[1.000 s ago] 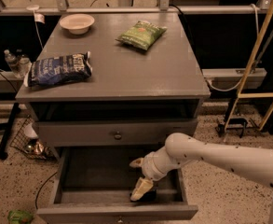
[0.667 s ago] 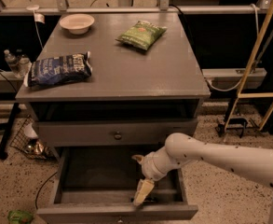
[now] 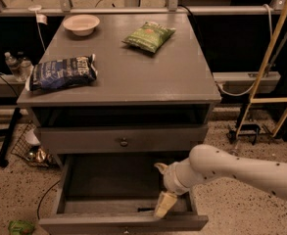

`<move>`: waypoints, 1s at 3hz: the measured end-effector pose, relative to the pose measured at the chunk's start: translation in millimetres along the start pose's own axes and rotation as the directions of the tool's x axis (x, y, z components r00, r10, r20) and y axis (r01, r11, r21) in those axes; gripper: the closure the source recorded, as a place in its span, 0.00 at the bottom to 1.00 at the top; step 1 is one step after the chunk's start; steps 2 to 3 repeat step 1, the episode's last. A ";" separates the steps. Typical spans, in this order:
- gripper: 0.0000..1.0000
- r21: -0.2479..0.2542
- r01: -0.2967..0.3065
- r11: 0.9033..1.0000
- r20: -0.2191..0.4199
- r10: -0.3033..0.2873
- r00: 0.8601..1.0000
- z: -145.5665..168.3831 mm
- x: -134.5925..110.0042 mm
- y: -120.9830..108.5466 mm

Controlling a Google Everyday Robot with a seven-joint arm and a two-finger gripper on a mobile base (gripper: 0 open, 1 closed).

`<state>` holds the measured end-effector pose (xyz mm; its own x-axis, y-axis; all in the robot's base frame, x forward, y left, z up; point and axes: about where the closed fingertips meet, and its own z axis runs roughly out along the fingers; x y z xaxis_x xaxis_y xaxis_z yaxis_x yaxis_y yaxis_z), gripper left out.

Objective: Place rxbar blueberry into middle drawer

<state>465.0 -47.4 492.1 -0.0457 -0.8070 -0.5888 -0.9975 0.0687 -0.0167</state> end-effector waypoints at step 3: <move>0.00 0.059 -0.043 0.997 -0.005 0.043 0.999 -29.1 35.1 -4.2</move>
Offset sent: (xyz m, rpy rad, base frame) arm 0.0000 0.0000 0.0000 0.0000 0.0000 0.0000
